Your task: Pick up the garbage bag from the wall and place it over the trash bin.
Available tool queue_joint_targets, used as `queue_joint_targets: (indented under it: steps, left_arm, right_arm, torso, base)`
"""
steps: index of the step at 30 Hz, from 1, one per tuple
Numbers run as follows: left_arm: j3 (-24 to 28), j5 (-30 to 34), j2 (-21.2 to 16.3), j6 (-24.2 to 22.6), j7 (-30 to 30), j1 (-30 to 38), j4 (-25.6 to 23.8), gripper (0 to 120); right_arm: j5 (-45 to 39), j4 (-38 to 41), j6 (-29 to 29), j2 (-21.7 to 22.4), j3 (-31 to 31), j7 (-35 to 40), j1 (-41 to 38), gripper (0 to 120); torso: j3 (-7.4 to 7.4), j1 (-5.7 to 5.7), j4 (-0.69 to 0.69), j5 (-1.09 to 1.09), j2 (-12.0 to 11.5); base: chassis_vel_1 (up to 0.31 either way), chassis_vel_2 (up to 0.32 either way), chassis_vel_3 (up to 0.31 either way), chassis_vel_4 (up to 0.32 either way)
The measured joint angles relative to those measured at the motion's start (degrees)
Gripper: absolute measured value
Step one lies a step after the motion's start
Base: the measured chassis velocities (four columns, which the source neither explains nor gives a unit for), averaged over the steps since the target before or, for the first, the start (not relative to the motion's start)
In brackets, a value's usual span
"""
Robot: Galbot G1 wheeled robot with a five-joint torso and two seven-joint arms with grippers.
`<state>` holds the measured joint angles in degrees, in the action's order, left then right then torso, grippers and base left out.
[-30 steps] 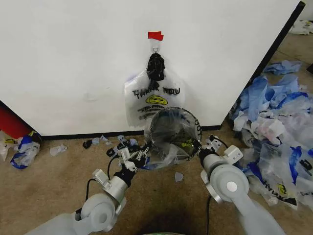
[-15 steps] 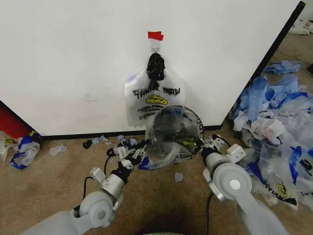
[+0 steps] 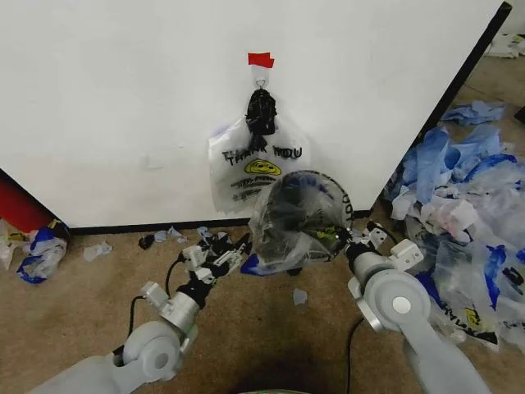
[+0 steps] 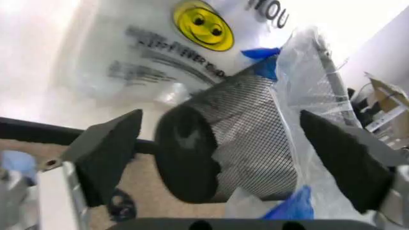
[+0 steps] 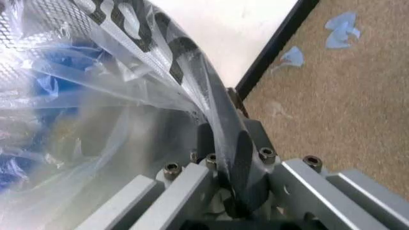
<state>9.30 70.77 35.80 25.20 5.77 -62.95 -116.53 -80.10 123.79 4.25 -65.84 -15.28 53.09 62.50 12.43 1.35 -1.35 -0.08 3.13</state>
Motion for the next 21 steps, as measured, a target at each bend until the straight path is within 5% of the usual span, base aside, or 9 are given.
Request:
queue_joint_targets:
  steps: [7, 12, 21]
  left_arm:
    - [-1.6, -0.7, -0.8, -0.2, -0.4, -4.6, -3.5, 99]
    - [3.1, -1.6, 1.4, -0.4, -0.8, -4.5, -6.1, 96]
    - [7.6, -2.2, 2.8, -0.3, 2.2, 1.7, -2.5, 98]
  right_arm:
    - [5.7, -1.8, -3.5, -1.6, 1.8, -2.1, -0.2, 0]
    - [8.5, -1.9, -6.3, -2.7, 3.5, -5.0, -0.4, 0]
    - [7.1, -0.7, -6.7, -3.0, 3.5, -5.6, 0.5, 0]
  torso:
    - [0.00, 0.00, 0.01, 0.02, 0.0]
    - [0.00, 0.00, 0.01, 0.01, 0.0]
    - [0.00, 0.00, -0.01, 0.02, 0.0]
  base:
    - [0.000, 0.000, 0.000, 0.000]
    - [0.000, 0.000, 0.000, 0.000]
    - [0.000, 0.000, 0.000, 0.000]
